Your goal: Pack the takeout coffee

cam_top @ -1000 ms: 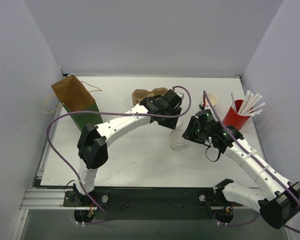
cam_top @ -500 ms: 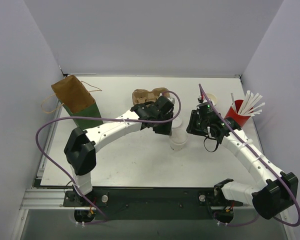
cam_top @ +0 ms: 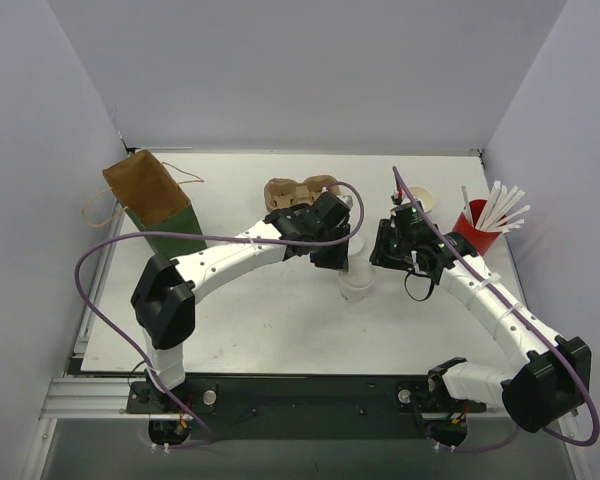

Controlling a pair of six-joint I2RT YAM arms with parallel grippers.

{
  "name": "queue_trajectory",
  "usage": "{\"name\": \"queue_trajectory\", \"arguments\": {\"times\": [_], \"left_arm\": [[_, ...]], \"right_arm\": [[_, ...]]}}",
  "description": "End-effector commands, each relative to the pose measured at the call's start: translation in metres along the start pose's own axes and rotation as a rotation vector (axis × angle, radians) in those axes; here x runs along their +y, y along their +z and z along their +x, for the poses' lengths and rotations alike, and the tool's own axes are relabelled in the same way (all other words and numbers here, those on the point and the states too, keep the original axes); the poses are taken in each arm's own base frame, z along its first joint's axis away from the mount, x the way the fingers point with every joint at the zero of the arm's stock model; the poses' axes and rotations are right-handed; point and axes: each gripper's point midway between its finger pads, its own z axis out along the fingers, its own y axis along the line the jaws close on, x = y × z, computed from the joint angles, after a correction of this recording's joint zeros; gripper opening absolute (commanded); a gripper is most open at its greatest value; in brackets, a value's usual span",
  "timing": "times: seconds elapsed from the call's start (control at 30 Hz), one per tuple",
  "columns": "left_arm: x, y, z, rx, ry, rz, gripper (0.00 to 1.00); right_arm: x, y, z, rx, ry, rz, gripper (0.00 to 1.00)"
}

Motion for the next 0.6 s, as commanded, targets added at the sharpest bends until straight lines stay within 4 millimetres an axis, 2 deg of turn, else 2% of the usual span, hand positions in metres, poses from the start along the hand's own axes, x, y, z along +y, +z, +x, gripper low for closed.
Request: {"name": "queue_trajectory", "arguments": {"times": [0.0,0.3,0.57], "left_arm": [[-0.008,0.007,-0.004,-0.013,0.004,0.018,0.35],[-0.002,0.018,-0.001,-0.005,0.012,-0.008,0.32],[0.0,0.019,-0.002,-0.004,0.047,-0.033,0.25]], "right_arm": [[0.0,0.005,0.001,0.001,0.007,-0.004,0.27],[0.001,0.007,0.004,0.006,0.009,-0.009,0.27],[0.003,-0.006,-0.011,-0.036,-0.013,-0.005,0.27]]}}
